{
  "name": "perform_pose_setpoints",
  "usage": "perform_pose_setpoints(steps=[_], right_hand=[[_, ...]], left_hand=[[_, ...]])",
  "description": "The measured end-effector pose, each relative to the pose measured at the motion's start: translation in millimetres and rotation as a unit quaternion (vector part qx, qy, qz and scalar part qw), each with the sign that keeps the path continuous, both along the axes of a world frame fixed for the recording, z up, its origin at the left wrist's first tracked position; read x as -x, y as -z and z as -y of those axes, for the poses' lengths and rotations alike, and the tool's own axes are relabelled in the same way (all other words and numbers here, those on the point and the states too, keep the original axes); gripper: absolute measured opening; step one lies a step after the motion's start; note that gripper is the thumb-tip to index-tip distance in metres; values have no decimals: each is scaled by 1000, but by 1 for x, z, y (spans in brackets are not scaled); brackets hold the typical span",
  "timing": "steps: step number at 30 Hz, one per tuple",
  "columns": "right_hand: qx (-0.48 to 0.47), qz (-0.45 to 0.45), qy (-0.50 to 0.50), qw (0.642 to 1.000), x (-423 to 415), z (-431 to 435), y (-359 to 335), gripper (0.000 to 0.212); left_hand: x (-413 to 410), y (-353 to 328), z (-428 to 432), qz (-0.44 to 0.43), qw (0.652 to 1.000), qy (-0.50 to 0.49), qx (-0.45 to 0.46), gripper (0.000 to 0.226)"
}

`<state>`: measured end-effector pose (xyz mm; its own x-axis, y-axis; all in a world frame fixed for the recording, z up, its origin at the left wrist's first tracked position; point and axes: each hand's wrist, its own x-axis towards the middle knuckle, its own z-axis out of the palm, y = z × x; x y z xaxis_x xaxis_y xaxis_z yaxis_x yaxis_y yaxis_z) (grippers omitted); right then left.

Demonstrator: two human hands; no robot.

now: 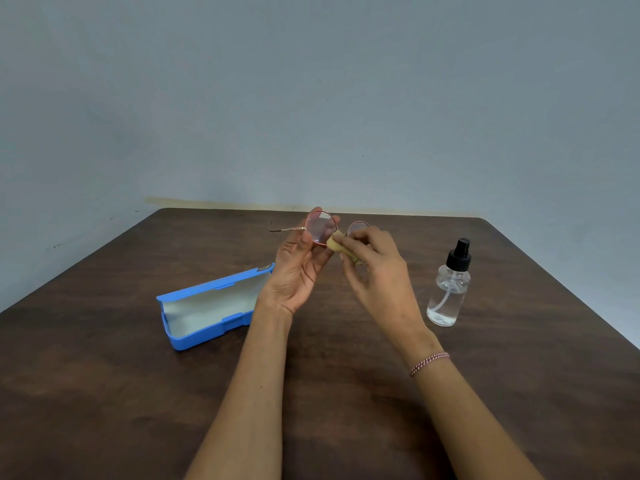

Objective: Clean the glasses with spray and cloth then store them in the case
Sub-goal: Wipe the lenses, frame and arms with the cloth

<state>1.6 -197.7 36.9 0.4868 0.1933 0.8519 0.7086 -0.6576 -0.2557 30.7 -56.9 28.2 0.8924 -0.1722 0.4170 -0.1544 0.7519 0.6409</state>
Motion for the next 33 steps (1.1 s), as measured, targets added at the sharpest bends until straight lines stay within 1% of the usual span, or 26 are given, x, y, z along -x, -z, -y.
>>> perform_pose_setpoints(steps=[4,9,13,19,26,31,33], right_hand=[[-4,-2,7,1000,-1,3,0,29],[-23,-2,47,999,-3,8,-1,26],[11,13,39,999,1,2,-1,28],[4,10,59,998,-6,9,2,28],[8,15,22,1000,-2,5,0,30],[-6,10,35,999,-5,10,-1,28],[-6,11,31,999,-4,9,-1,28]], left_hand=[[1,0,-1,-8,1000,13,17,76],[2,-2,-1,-12,998,37,43,60],[1,-1,-1,-15,998,37,44,67],[1,-2,-1,-25,997,38,70,59],[0,-1,1,-28,998,33,55,71],[-1,-1,1,-23,996,41,71,59],[-1,0,2,-24,996,43,68,60]])
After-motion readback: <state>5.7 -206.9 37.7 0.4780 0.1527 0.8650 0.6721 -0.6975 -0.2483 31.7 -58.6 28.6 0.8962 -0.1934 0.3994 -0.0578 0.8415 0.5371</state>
